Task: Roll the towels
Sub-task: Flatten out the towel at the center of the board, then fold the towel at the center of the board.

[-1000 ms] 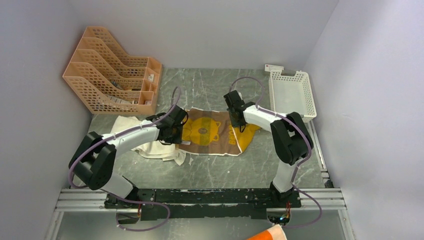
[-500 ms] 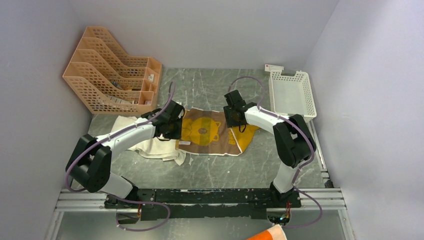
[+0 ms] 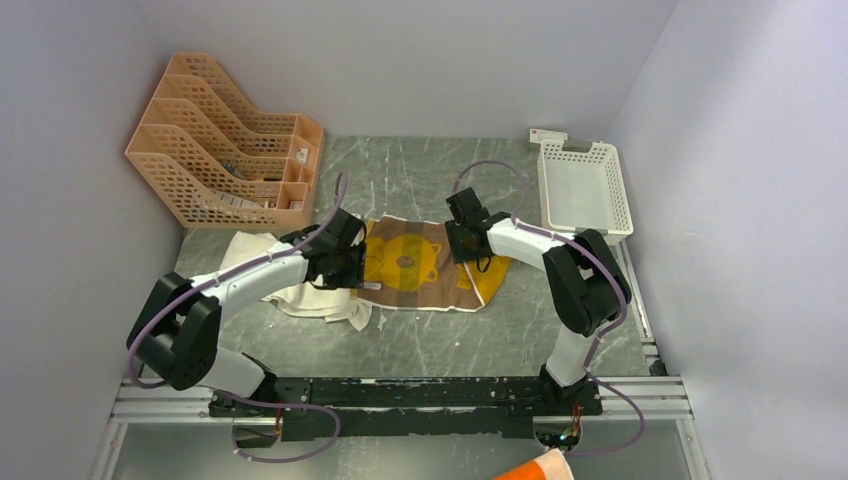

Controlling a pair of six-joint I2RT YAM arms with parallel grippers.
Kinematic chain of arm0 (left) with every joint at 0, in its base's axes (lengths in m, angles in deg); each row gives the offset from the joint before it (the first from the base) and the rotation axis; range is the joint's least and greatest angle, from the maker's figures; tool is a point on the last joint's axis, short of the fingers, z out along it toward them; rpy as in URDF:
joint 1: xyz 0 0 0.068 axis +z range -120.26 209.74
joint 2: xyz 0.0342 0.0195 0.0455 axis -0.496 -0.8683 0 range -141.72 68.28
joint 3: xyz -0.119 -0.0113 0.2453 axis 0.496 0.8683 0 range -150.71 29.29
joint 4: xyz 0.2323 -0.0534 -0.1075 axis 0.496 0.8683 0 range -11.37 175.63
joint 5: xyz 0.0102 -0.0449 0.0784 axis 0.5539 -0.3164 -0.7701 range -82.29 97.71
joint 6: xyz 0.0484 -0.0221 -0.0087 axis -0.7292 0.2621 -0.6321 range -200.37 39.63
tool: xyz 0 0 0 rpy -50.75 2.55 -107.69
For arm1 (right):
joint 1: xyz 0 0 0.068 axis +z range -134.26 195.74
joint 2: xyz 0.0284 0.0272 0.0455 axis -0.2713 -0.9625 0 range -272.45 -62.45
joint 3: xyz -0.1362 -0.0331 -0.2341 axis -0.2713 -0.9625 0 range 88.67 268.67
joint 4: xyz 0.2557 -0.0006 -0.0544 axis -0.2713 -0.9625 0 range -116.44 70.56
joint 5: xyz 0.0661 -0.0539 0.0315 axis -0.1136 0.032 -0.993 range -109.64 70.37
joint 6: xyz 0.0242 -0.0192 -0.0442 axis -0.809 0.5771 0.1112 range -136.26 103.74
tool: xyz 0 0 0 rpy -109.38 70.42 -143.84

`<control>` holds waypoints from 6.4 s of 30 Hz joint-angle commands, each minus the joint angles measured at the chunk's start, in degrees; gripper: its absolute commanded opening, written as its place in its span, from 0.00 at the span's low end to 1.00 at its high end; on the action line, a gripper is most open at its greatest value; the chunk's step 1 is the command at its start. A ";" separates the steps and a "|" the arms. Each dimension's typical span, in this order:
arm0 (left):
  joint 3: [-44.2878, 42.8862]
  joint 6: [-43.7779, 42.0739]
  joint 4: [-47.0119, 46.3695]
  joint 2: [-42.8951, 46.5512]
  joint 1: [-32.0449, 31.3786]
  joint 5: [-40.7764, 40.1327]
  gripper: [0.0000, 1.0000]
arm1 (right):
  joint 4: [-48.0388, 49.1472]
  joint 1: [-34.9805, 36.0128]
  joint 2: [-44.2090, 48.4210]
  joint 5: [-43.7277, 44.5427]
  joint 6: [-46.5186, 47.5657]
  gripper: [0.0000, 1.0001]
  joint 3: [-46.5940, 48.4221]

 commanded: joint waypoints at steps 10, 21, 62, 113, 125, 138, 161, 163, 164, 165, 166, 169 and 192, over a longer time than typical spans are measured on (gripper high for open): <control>3.39 1.41 -3.52 -1.17 0.29 4.48 0.31 | -0.66 0.58 0.40 4.81 -0.98 0.00 -2.24; -0.41 0.34 -2.01 -0.72 0.37 3.29 0.07 | -6.31 0.52 9.33 9.19 -2.34 0.00 2.05; -41.83 -13.58 11.88 10.32 25.05 3.70 0.07 | -11.27 -1.40 43.91 14.41 1.68 0.00 21.24; -77.72 -21.44 -5.84 -54.24 28.23 16.08 0.84 | 11.12 -28.13 -30.40 -20.67 -4.10 1.00 52.84; -63.17 -17.92 -10.03 -50.78 27.47 21.90 0.52 | -2.80 -28.22 -42.58 -16.22 11.01 0.89 68.86; -55.73 -14.69 -9.56 -50.59 25.67 10.72 0.43 | -2.67 -28.27 -48.45 -18.54 14.72 0.79 70.48; -46.98 -11.46 -14.57 -44.70 25.67 8.50 0.43 | 2.37 -28.27 -50.69 -19.76 13.89 0.61 72.22; -47.11 -11.37 -14.60 -44.15 25.67 8.85 0.43 | 3.42 -28.31 -50.82 -20.77 13.49 0.55 71.75; -47.18 -11.37 -14.55 -43.95 25.67 8.98 0.43 | 3.99 -28.29 -50.89 -21.33 13.35 0.53 71.53; -47.31 -11.37 -14.51 -43.78 25.67 9.08 0.43 | 4.57 -28.23 -51.09 -21.80 13.27 0.50 71.51; -47.36 -11.37 -14.44 -43.62 25.67 9.15 0.43 | 4.66 -28.24 -51.35 -22.13 13.23 0.49 71.85; -47.76 -11.37 -14.23 -43.11 25.67 9.35 0.43 | 3.96 -28.15 -52.88 -22.99 13.37 0.48 73.98; -46.36 -10.61 -13.39 -45.42 25.58 9.84 0.49 | 5.01 -29.51 -45.25 -17.73 12.94 0.00 62.64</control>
